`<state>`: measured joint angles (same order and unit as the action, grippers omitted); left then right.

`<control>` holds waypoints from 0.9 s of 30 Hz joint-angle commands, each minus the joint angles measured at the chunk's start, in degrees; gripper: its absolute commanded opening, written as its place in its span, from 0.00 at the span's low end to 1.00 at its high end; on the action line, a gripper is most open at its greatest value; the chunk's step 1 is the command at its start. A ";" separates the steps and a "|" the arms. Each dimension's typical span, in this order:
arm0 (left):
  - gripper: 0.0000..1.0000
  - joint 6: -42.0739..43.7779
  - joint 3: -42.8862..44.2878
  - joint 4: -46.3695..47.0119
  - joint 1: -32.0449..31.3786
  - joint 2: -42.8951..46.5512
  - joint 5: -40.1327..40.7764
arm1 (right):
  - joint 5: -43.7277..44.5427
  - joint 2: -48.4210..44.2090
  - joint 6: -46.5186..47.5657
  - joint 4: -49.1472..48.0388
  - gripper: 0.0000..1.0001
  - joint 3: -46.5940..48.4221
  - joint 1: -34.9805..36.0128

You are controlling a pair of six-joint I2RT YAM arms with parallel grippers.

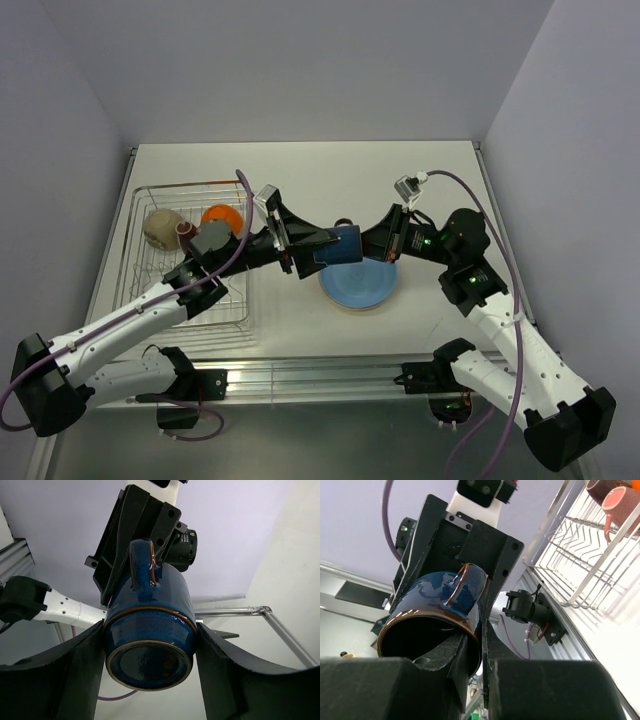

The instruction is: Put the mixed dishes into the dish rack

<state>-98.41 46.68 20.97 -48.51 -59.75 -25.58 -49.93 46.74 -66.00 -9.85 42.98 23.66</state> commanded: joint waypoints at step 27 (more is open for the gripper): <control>0.00 24.51 19.24 -79.13 15.73 16.76 20.12 | 33.94 -9.47 19.94 46.76 1.00 10.72 0.77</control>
<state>-75.94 62.57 -40.95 -33.67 -44.29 -10.52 -22.24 38.68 -48.86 30.33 50.94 24.25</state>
